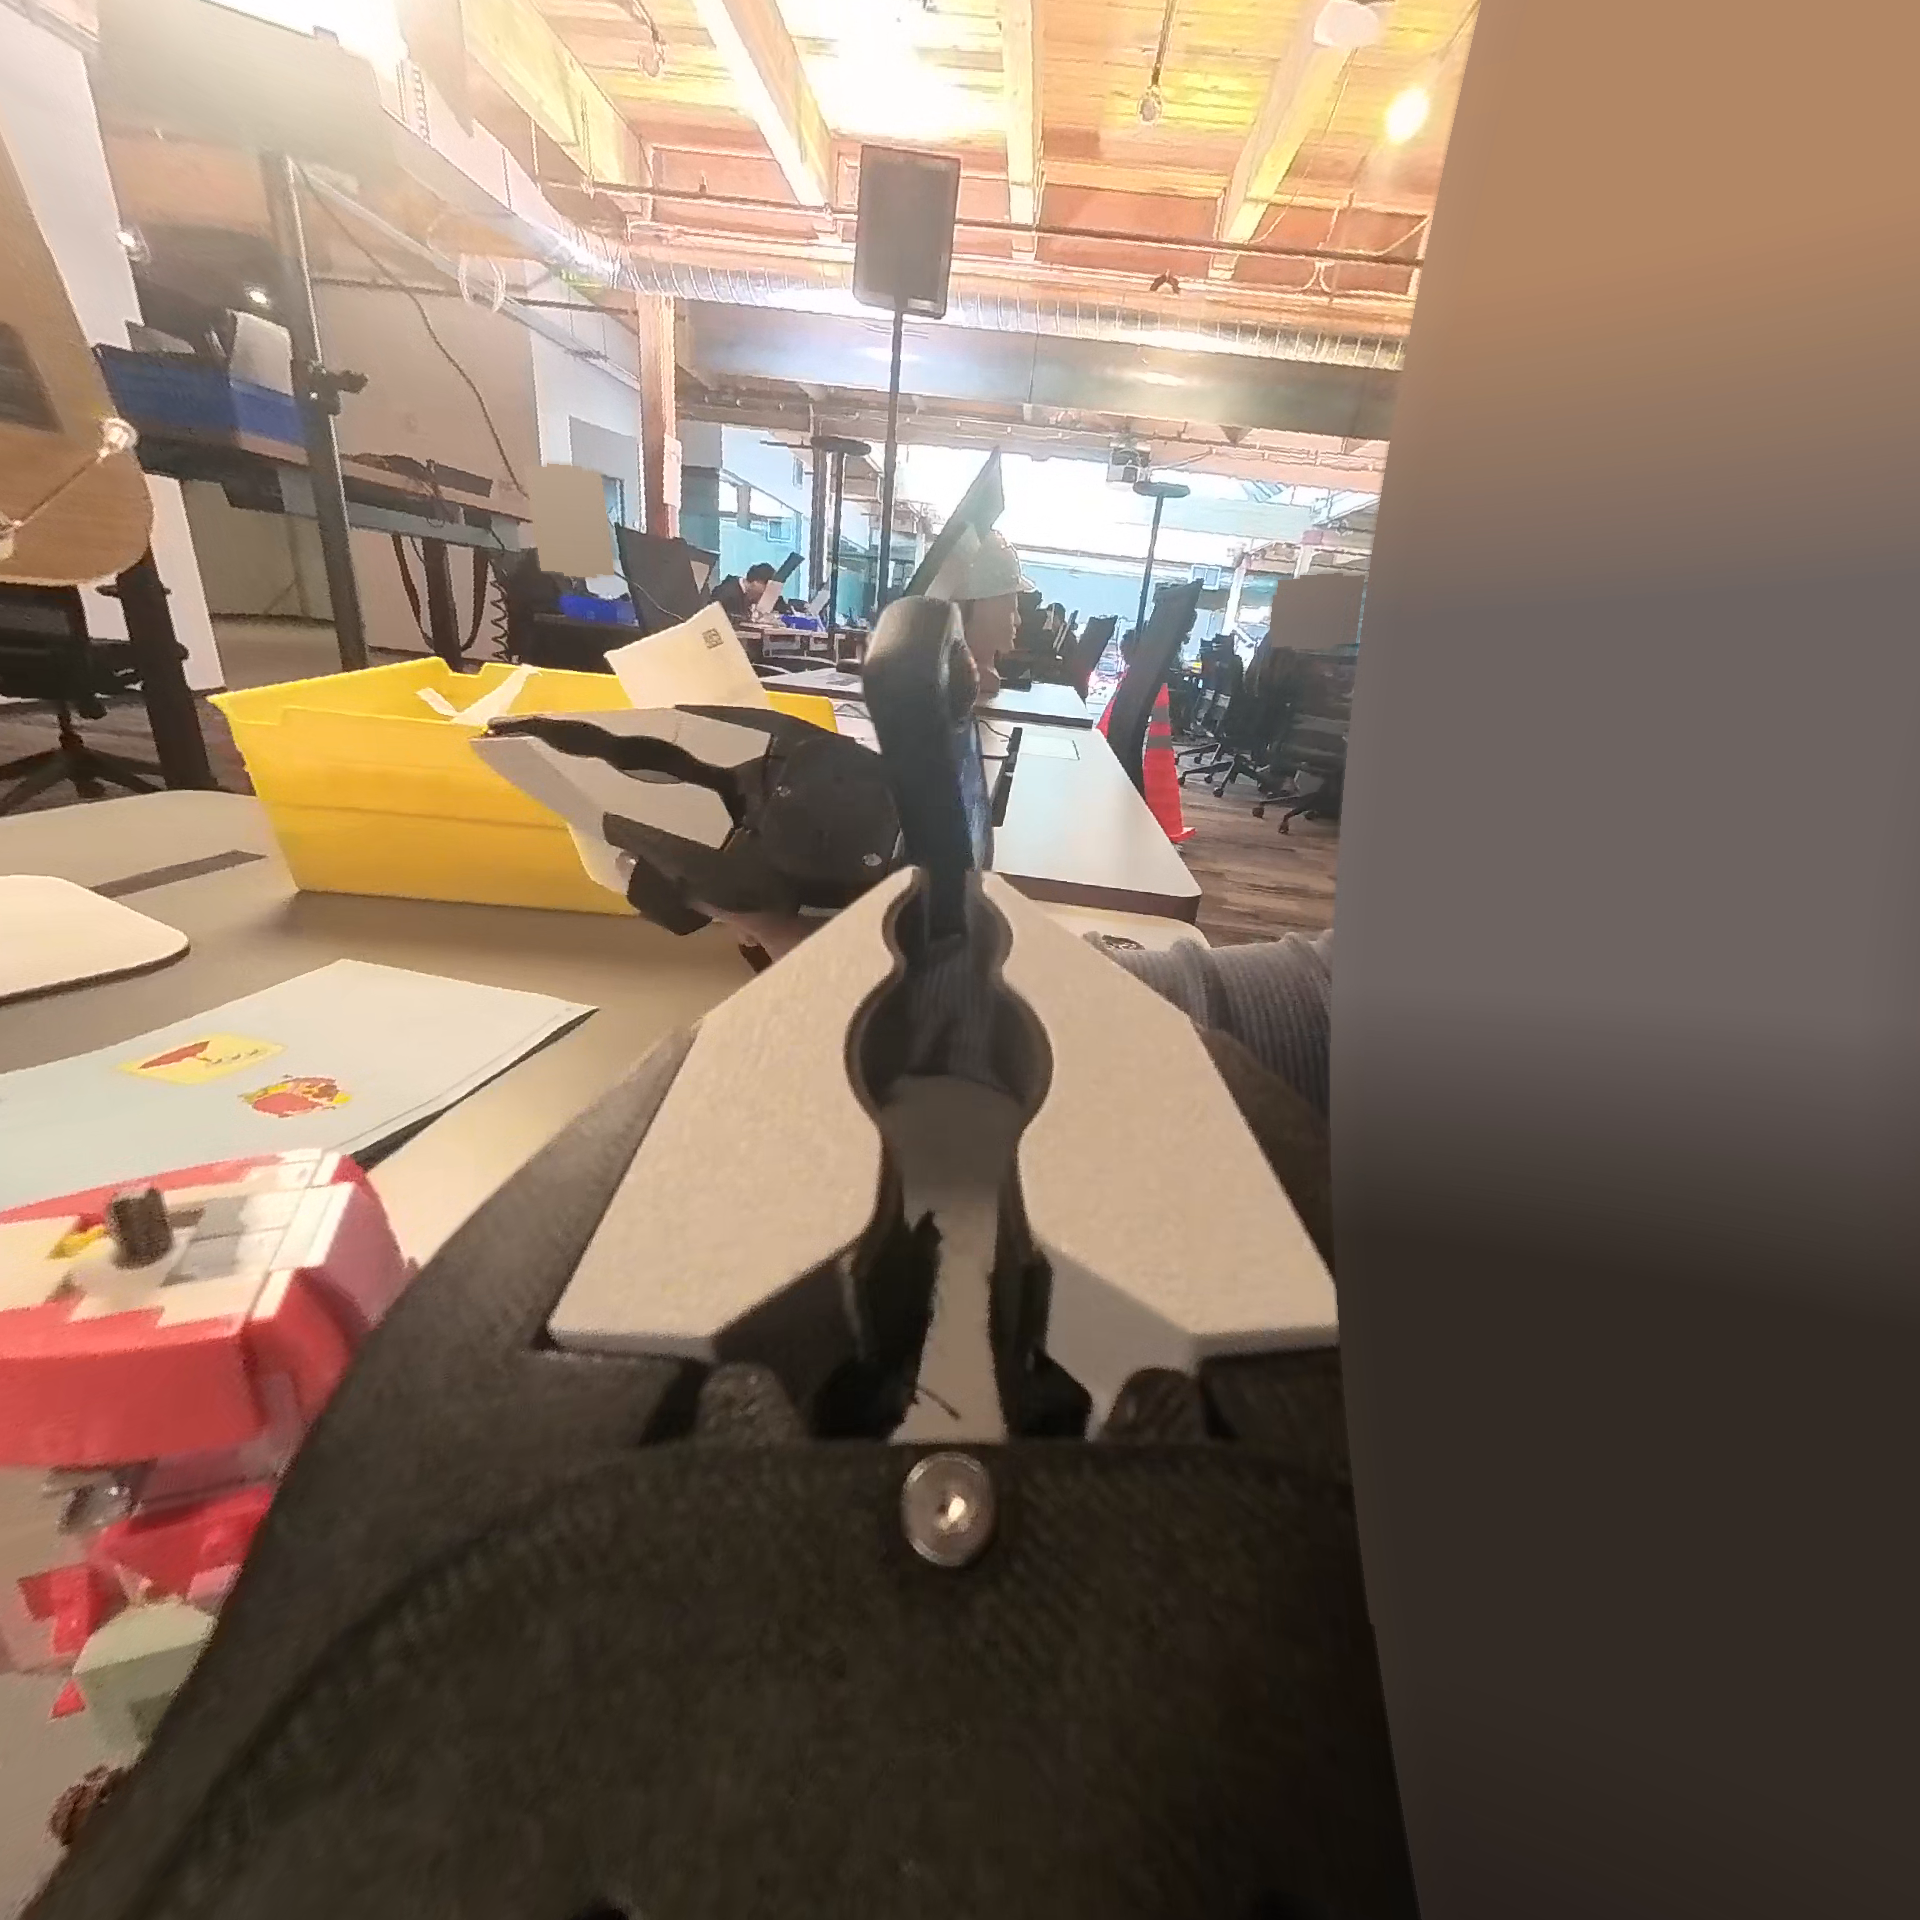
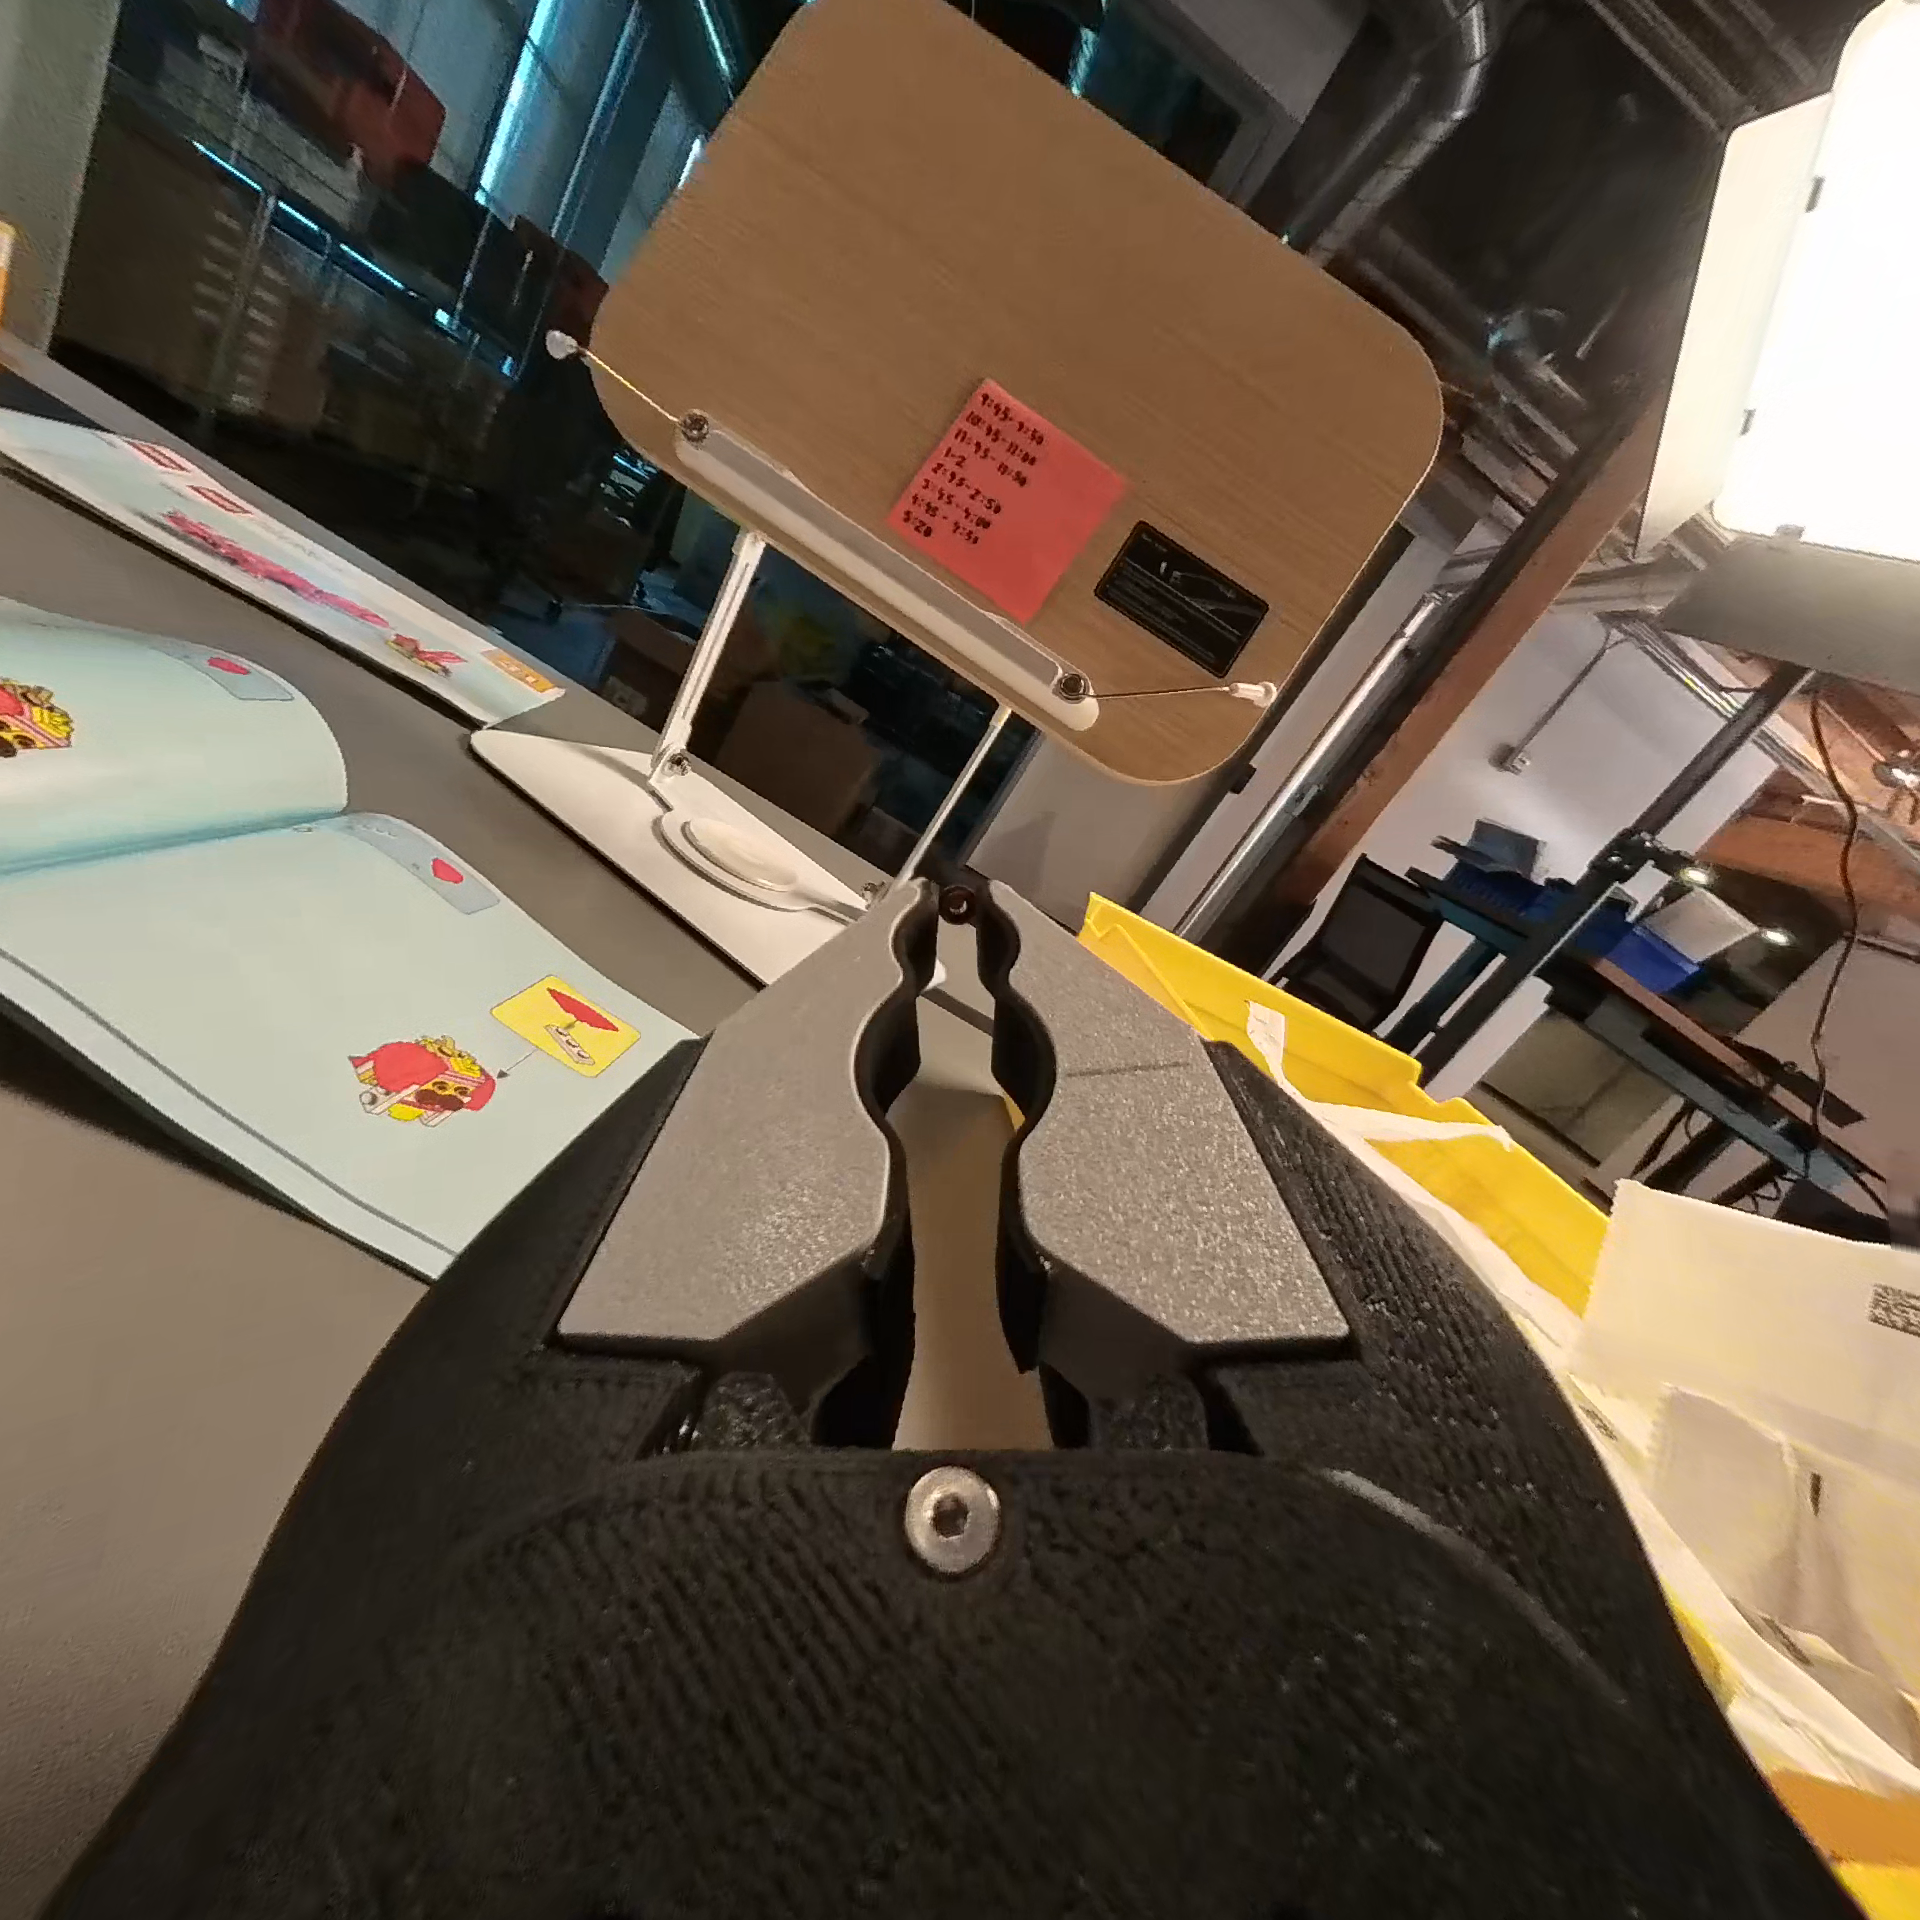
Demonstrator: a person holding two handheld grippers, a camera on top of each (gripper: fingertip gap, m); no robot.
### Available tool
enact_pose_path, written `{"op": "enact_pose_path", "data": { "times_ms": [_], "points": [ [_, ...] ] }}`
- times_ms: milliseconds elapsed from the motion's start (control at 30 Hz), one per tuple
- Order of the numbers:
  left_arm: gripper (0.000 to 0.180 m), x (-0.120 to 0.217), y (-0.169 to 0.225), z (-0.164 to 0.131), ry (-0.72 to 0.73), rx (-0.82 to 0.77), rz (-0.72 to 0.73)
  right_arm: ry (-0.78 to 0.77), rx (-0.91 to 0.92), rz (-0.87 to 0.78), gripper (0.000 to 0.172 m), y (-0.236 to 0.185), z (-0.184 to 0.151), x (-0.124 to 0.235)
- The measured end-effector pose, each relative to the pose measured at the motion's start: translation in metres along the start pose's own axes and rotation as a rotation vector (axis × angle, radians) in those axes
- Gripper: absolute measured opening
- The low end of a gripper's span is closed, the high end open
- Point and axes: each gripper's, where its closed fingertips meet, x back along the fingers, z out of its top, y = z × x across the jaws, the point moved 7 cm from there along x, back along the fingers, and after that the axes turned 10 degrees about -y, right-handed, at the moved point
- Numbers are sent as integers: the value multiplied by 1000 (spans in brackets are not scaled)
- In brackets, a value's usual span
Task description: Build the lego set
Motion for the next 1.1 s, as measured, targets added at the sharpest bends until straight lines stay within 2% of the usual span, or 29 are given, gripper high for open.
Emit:
{"op": "enact_pose_path", "data": {
  "times_ms": [1100],
  "points": [
    [3, -1, -2, -2, -22, 38, -21, 2, -5, 42, 5, -5, 0, -3]
  ]
}}
